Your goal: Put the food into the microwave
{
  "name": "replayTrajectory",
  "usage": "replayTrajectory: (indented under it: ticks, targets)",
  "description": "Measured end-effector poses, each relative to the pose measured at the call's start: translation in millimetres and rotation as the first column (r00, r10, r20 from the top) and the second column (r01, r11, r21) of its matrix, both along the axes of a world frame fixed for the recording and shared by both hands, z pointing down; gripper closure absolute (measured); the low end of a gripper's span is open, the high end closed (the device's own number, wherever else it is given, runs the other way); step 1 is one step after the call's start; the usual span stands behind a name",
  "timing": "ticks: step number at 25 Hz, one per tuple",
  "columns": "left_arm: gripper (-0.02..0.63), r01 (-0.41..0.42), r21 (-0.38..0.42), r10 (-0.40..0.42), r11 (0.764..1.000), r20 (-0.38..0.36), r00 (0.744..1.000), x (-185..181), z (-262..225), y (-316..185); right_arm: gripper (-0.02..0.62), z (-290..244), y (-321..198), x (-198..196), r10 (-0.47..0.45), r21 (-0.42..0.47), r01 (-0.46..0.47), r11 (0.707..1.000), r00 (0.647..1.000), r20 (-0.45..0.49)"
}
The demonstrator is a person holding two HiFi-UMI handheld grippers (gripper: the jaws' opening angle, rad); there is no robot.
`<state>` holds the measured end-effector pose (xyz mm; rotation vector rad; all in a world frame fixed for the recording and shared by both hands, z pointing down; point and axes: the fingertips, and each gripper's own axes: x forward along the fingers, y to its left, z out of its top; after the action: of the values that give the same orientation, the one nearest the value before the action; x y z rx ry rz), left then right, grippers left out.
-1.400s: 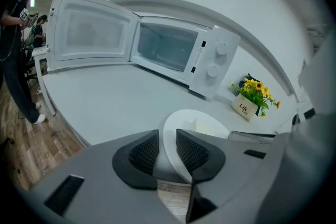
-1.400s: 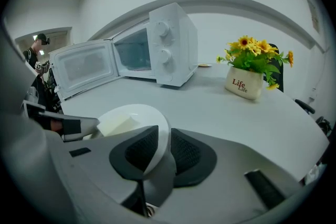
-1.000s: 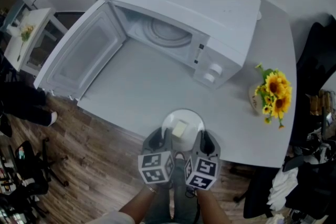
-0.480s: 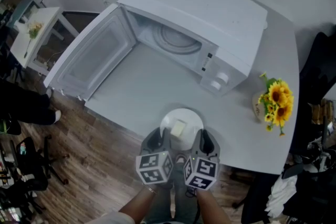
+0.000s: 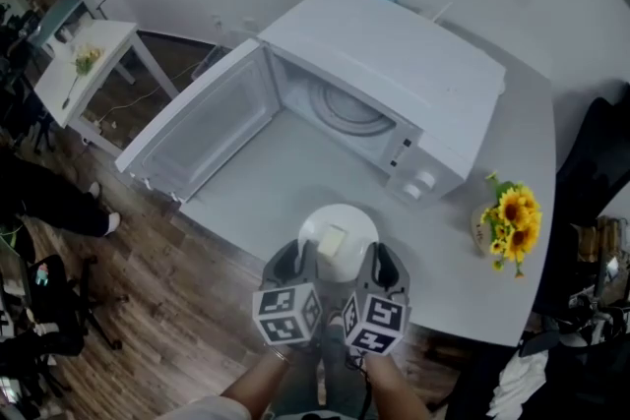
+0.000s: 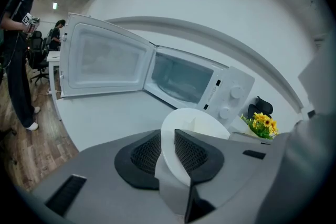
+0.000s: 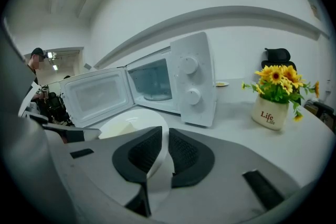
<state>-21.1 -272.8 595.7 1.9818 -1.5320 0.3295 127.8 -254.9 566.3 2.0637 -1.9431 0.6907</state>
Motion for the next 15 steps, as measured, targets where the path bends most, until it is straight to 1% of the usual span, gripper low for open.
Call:
replayTrajectory:
  ticks: [3, 10, 15]
  targets:
    - [0.511, 0.005, 0.033, -0.005, 0.999, -0.005, 1.000, -4.5, -17.4, -12.3, 0.543, -16.1, -12.2, -4.5, -0.004, 0.029, 0.004, 1.000, 1.000, -0.004]
    - [0.511, 0.012, 0.083, -0.010, 0.996, -0.025, 1.000, -17.1, -53.0, -38.9, 0.543, -51.9, -40.5, -18.0, -0.018, 0.095, 0.019, 0.995, 1.000, -0.019]
    - [0.511, 0.025, 0.097, -0.021, 0.995, -0.045, 0.999, -26.9, -67.0, -55.3, 0.545, -69.5, -60.7, -27.3, -0.024, 0.132, 0.026, 0.991, 1.000, -0.018]
